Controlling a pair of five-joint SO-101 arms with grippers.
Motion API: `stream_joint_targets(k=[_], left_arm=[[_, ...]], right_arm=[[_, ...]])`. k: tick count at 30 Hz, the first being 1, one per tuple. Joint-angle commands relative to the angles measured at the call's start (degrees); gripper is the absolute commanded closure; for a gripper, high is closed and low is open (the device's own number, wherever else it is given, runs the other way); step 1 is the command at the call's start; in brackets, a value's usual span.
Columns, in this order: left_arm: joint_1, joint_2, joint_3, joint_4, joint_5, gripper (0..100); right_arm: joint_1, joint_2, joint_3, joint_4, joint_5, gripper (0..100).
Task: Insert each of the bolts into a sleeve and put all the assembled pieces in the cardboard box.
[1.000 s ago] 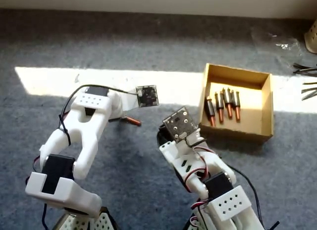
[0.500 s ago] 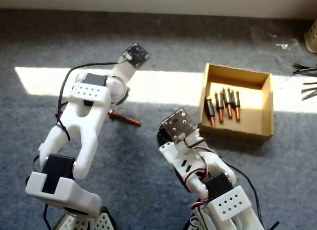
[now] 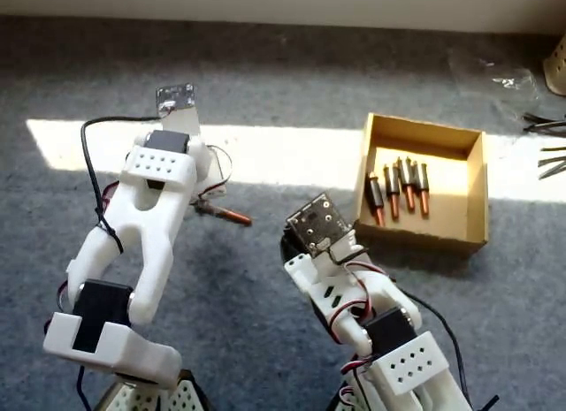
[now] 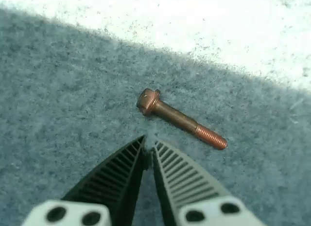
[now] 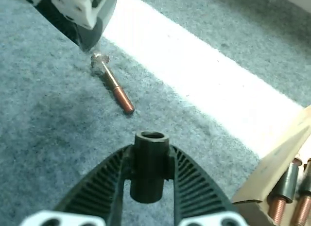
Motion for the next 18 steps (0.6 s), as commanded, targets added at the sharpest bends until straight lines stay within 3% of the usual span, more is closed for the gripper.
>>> stream_joint_targets(k=[1,6,16,18], left_arm=[[0.75,-2.33,-2.07,0.70,8.70,93],[0.92,-2.33,0.57,0.35,15.03,85],[0.66,-2.24,1.36,-0.88,15.38,85],[0.66,-2.24,3.74,-3.87,18.55,85]], right_arm=[[0.84,-1.10,-0.48,-1.80,0.70,99.4],[0.84,-1.10,-0.48,-1.80,0.70,99.4],[0.84,-1.10,-0.48,-1.80,0.79,99.4],[0.84,-1.10,-0.48,-1.80,0.79,99.4]])
